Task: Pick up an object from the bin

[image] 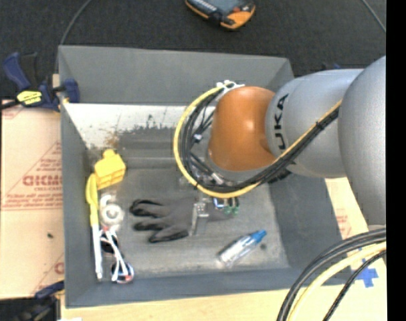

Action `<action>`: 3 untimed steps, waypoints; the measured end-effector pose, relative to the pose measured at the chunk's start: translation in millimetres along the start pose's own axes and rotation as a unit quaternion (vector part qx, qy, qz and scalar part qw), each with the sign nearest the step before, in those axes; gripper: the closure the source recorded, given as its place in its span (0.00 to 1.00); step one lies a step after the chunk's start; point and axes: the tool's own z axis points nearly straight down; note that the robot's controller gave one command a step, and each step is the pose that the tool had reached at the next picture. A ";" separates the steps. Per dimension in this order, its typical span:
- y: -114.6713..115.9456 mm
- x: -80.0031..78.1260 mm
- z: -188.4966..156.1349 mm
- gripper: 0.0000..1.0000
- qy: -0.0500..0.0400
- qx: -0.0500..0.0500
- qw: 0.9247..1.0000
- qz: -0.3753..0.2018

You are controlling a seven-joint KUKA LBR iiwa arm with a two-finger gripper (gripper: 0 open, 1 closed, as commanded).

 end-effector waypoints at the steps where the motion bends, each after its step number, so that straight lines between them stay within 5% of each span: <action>1: 0.0 0.0 0.0 0.00 0.000 0.000 1.000 0.000; 2: 36.7 9.6 48.0 1.00 -0.001 -0.001 1.000 0.000; 3: 36.6 9.6 48.0 1.00 -0.001 -0.001 1.000 0.001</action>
Offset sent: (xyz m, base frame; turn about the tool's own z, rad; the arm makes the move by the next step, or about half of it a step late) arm -0.0099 0.0368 -0.0482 0.0024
